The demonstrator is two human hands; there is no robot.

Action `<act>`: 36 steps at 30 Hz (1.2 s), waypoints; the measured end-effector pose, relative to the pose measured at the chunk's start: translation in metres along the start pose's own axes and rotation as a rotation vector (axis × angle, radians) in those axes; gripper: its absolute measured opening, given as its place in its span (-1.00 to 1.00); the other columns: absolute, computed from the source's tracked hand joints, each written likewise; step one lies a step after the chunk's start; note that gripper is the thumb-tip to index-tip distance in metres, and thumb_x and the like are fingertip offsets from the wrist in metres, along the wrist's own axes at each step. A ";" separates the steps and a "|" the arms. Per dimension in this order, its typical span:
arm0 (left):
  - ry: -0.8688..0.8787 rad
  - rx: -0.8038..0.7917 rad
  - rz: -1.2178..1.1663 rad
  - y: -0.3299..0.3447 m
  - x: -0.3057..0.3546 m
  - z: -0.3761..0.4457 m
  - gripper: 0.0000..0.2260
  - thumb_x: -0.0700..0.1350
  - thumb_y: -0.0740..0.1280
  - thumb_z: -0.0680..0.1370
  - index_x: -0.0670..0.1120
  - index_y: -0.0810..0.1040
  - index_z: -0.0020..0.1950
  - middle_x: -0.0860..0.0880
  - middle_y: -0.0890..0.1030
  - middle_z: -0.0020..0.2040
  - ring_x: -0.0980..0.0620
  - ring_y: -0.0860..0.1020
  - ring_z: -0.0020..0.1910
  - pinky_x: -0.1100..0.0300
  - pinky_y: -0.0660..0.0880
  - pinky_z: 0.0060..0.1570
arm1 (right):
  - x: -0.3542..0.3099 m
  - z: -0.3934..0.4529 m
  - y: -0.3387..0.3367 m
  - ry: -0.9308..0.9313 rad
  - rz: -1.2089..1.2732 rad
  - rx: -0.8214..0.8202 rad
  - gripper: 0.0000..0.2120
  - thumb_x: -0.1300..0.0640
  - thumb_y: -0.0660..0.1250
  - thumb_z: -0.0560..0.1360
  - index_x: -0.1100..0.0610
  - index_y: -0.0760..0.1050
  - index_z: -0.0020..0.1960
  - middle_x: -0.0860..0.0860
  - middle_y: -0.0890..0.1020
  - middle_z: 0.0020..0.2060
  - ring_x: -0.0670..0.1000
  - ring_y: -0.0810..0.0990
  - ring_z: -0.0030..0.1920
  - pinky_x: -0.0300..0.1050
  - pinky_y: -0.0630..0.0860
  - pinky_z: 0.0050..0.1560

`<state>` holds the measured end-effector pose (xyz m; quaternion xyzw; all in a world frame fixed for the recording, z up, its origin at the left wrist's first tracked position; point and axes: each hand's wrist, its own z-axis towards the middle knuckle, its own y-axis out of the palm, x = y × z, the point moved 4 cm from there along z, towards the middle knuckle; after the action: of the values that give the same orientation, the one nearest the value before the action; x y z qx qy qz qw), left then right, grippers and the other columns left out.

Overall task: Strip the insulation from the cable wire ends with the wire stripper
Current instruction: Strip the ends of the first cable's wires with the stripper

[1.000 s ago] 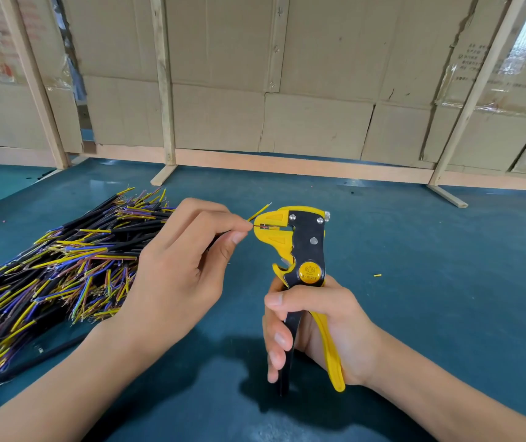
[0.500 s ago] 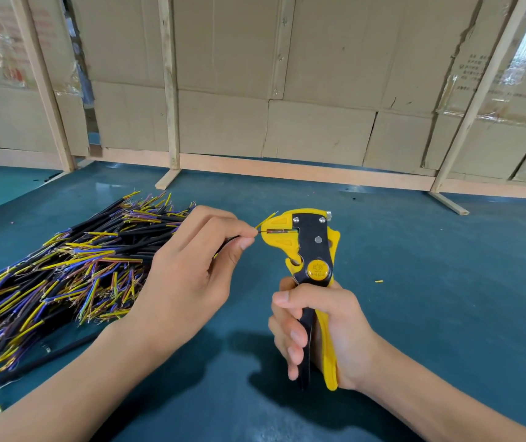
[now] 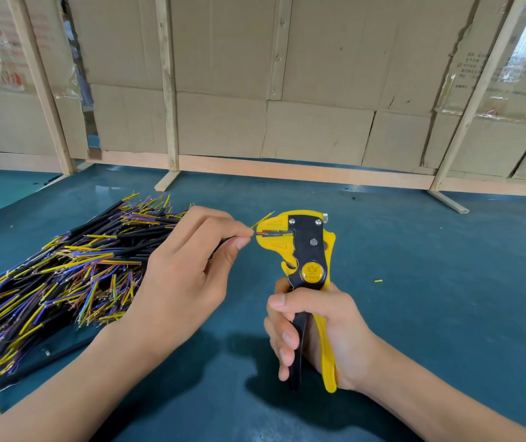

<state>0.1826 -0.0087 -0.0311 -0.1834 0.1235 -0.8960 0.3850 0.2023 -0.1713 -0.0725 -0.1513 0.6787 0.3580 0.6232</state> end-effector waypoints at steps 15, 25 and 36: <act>0.011 0.002 0.015 0.000 0.002 0.000 -0.90 -0.23 0.33 0.62 -0.18 0.64 0.05 -0.01 0.58 0.00 0.11 0.53 0.03 0.30 0.44 0.02 | 0.000 -0.001 0.003 0.005 0.011 -0.045 -0.85 0.18 0.40 0.37 0.18 0.48 -0.32 0.12 0.46 -0.50 0.12 0.49 -0.50 0.01 0.58 -0.36; 0.004 0.006 0.002 0.001 0.001 -0.002 -0.91 -0.23 0.34 0.61 -0.17 0.64 0.06 0.02 0.56 0.02 0.11 0.54 0.01 0.30 0.44 0.01 | -0.001 -0.001 0.001 -0.032 0.018 0.009 -0.75 0.15 0.41 0.34 0.15 0.37 -0.41 0.09 0.39 -0.57 0.06 0.41 -0.59 -0.14 0.50 -0.51; 0.059 -0.033 0.095 0.002 -0.005 0.001 -0.85 -0.34 0.30 0.58 -0.21 0.64 0.04 -0.07 0.57 -0.02 0.04 0.53 -0.04 0.29 0.44 0.00 | 0.004 0.000 -0.004 -0.036 -0.054 0.057 -0.75 0.08 0.45 0.32 0.13 0.42 -0.39 0.10 0.40 -0.55 0.09 0.41 -0.57 -0.11 0.50 -0.47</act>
<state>0.1880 -0.0063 -0.0326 -0.1573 0.1582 -0.8795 0.4205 0.2042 -0.1724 -0.0776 -0.1454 0.6728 0.3243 0.6489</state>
